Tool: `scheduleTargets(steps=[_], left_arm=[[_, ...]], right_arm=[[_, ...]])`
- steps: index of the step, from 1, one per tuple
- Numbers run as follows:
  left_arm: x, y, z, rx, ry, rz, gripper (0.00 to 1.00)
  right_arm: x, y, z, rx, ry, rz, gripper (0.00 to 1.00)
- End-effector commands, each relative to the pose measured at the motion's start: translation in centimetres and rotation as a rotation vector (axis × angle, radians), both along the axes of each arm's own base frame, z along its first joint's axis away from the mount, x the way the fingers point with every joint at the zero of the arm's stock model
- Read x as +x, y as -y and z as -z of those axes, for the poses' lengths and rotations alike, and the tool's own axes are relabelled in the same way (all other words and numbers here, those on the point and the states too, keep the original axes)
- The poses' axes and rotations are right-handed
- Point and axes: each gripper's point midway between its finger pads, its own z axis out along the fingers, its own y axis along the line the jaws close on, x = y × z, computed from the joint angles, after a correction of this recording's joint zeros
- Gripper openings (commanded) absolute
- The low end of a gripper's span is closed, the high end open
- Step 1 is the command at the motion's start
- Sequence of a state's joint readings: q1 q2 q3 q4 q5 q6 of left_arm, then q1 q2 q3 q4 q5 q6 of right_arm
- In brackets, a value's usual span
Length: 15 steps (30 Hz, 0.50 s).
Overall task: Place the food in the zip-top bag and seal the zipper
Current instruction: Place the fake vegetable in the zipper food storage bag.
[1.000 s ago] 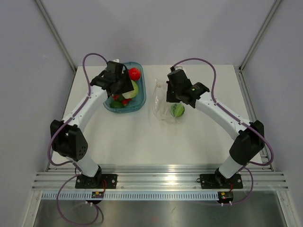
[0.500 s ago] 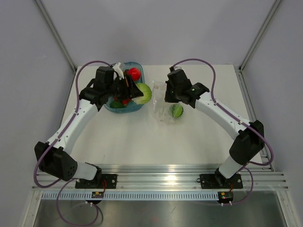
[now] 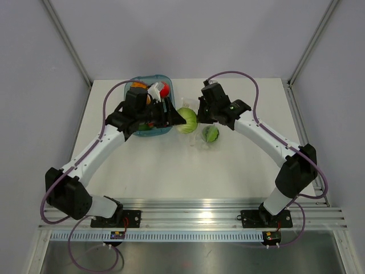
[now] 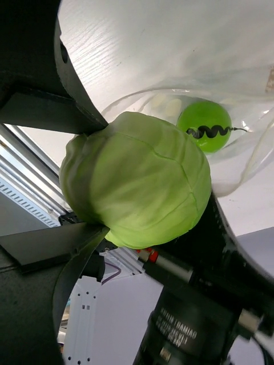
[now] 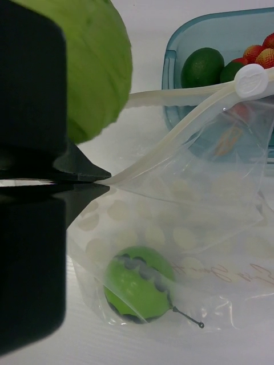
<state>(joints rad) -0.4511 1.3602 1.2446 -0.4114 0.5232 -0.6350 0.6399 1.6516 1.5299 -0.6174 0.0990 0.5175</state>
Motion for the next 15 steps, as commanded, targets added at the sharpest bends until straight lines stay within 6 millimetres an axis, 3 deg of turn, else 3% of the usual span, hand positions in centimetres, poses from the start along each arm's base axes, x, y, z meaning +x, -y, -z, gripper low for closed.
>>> scheduleTargets(steps=[1,15], left_arm=[[1.7,1.0,1.4,-0.02,0.001,-0.007,0.46],[4.2,2.5,6.7,0.172,-0.063,-0.038,0.45]], right_arm=[[0.0,-0.7,-2.3,0.074,0.04,-0.014,0.0],[-1.4,-2.1,-3.8,0.167,0.026,-0.083,0.0]])
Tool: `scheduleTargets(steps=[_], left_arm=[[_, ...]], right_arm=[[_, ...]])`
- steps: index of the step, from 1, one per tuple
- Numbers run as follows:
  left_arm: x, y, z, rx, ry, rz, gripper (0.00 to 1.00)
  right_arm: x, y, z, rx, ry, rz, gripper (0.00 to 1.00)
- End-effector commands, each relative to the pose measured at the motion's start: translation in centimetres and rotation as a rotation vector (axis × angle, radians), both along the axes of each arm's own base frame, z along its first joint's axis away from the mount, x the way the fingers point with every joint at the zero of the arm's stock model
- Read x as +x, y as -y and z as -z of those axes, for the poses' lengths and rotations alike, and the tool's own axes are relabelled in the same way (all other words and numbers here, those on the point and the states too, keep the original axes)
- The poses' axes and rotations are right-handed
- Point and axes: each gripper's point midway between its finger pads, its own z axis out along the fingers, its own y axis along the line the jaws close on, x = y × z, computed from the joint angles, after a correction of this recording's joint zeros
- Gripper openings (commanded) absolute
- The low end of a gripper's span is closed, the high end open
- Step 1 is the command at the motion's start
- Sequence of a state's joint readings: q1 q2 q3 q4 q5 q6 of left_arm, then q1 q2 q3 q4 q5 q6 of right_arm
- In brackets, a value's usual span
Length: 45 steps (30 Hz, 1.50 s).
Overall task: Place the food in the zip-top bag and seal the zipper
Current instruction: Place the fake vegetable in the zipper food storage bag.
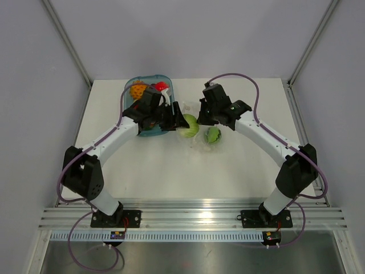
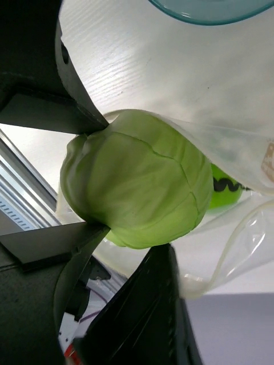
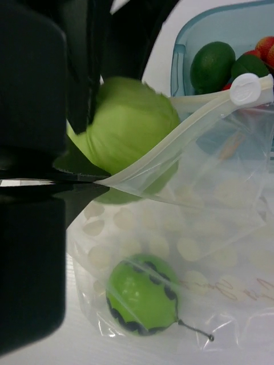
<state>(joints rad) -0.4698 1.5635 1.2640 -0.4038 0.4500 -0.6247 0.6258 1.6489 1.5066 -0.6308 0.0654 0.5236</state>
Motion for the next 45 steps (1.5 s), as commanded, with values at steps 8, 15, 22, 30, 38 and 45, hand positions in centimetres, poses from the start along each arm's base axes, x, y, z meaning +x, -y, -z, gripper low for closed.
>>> scheduleTargets(steps=[8,15,22,30,38,45], left_arm=[[1.8,3.1,-0.1,0.17,0.079,0.011,0.65],[-1.1,1.8,-4.3,0.155,0.148,0.066,0.95],[-5.5,-0.4,-10.0,0.109,0.264,0.161,0.97],[-2.3,-5.6,-10.2,0.131,0.255,-0.002,0.85],[7.9,-13.0,-7.0,0.459,0.255,-0.316,0.86],[15.0,-16.3,-2.4,0.619,0.182,-0.481,0.82]], right_arm=[[-1.1,-3.1,-5.3,0.197,0.07,-0.096,0.0],[-0.8,-2.1,-4.4,0.145,0.07,-0.064,0.0],[-0.1,-2.3,-3.4,0.126,0.062,-0.051,0.0],[-0.3,-2.0,-3.0,0.124,0.055,-0.047,0.0],[-0.6,-0.8,-3.4,0.092,0.08,-0.024,0.0],[-0.8,-1.0,-3.7,0.099,0.08,-0.039,0.0]])
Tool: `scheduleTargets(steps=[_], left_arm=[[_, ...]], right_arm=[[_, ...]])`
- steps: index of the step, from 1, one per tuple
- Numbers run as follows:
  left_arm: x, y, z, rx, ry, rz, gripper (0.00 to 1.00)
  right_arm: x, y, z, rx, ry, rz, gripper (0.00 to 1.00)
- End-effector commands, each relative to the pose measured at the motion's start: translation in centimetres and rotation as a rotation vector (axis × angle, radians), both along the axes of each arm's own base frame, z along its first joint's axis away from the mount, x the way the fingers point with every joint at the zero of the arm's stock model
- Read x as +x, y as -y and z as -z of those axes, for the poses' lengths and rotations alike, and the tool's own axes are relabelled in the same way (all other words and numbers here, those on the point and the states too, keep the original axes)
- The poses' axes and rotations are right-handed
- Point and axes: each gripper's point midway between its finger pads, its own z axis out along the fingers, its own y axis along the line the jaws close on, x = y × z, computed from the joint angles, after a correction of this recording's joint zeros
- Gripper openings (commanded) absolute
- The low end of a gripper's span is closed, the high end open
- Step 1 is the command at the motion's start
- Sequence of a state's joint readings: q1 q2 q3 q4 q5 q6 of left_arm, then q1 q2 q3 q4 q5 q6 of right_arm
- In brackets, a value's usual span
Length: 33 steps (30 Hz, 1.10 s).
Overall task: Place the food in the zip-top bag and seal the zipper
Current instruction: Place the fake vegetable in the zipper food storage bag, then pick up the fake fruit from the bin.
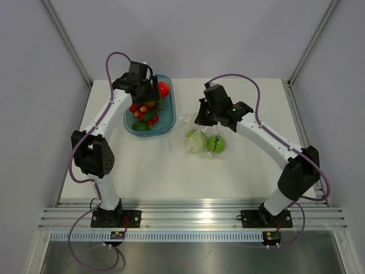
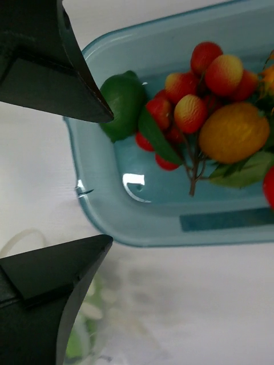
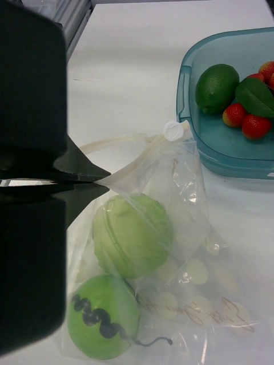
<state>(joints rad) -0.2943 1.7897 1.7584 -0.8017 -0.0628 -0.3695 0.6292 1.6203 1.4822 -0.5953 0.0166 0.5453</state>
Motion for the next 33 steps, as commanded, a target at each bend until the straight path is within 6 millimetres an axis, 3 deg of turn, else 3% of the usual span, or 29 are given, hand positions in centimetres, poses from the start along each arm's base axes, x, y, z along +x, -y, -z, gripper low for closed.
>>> scheduleTargets(steps=[1,2,4,9,11,12,20,33], left_arm=[[4.1,-2.5,-0.2,0.103,0.07,-0.117,0.82],[4.8,-2.8,1.0,0.122,0.055,-0.129,0.82],[6.1,-3.0,0.9,0.112,0.08,-0.144,0.83],[8.8,-2.9,3.2,0.078,0.058,-0.144,0.82],[9.7,-2.6,2.9,0.071,0.066,-0.137,0.81],[10.1,-2.6,4.2,0.077,0.045,-0.14,0.81],[11.6,-4.4,6.4,0.109,0.037,-0.198,0.77],[12.8,-3.4,8.7,0.08,0.008,-0.149,0.73]], right_arm=[[-0.1,-0.1,-2.7,0.038,0.076,-0.013,0.0],[-0.2,-0.2,-2.8,0.042,0.076,-0.016,0.0],[-0.3,-0.5,-2.3,0.042,0.063,-0.027,0.0],[-0.4,-0.5,-2.1,0.036,0.057,-0.03,0.0],[-0.4,-0.5,-2.3,0.037,0.06,-0.031,0.0],[-0.4,-0.4,-2.3,0.036,0.061,-0.03,0.0],[-0.7,-1.0,-2.3,0.056,0.052,-0.058,0.0],[-0.5,-1.1,-1.9,0.043,0.043,-0.065,0.0]])
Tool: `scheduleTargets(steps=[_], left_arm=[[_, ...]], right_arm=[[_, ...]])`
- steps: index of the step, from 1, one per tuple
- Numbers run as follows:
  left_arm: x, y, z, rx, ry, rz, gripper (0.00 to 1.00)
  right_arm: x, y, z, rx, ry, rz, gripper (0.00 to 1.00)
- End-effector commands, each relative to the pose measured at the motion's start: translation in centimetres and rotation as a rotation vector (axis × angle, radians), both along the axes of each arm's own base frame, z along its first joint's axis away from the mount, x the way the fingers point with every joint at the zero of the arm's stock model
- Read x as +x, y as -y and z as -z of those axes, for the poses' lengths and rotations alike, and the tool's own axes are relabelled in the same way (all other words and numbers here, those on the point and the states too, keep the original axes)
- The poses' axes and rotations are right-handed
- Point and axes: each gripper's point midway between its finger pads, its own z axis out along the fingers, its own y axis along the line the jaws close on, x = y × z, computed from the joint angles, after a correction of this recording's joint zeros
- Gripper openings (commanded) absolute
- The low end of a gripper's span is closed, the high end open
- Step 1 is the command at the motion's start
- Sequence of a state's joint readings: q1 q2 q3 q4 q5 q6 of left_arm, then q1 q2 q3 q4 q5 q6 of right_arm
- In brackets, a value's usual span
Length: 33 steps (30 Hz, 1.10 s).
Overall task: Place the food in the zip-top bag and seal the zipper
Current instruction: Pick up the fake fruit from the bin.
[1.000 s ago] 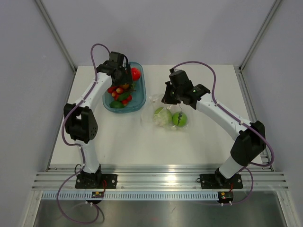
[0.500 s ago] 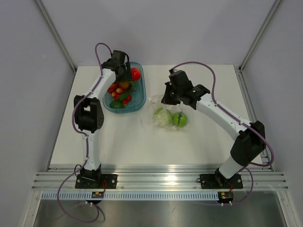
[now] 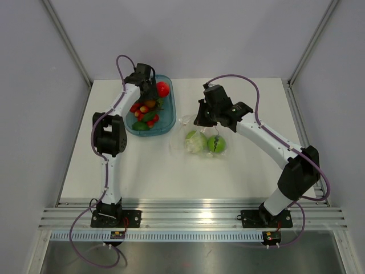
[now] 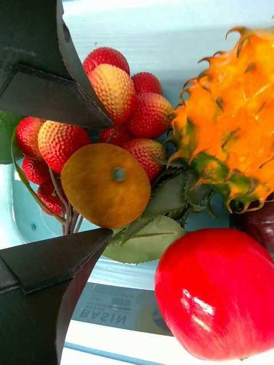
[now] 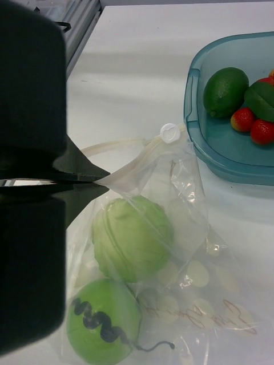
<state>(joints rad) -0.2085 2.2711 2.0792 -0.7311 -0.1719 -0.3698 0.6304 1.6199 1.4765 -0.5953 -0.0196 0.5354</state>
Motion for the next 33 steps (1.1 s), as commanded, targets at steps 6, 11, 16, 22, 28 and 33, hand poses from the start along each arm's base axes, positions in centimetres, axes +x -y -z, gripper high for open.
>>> scheduleTargets(steps=[6,11,16,22,28,33], left_arm=[[1.5,0.4,-2.8,-0.034,0.089,0.011,0.44],[-0.5,0.4,-6.9,-0.074,0.158,0.016,0.34],[-4.3,1.0,-11.2,-0.141,0.215,0.059,0.34],[-10.0,2.8,-16.6,-0.198,0.299,0.15,0.34],[-16.8,8.3,-18.5,-0.375,0.267,0.379,0.34],[-21.5,13.1,-17.2,-0.523,0.193,0.537,0.34]], right_arm=[[0.1,-0.6,-2.0,0.026,0.058,-0.029,0.0],[0.1,-0.6,-2.0,0.028,0.055,-0.025,0.0],[0.2,-0.4,-1.8,0.021,0.059,-0.02,0.0],[0.7,-0.7,-1.5,0.016,0.054,-0.016,0.0],[1.1,-1.1,-1.9,0.033,0.065,-0.008,0.0],[1.0,-1.1,-2.5,0.052,0.072,-0.009,0.0]])
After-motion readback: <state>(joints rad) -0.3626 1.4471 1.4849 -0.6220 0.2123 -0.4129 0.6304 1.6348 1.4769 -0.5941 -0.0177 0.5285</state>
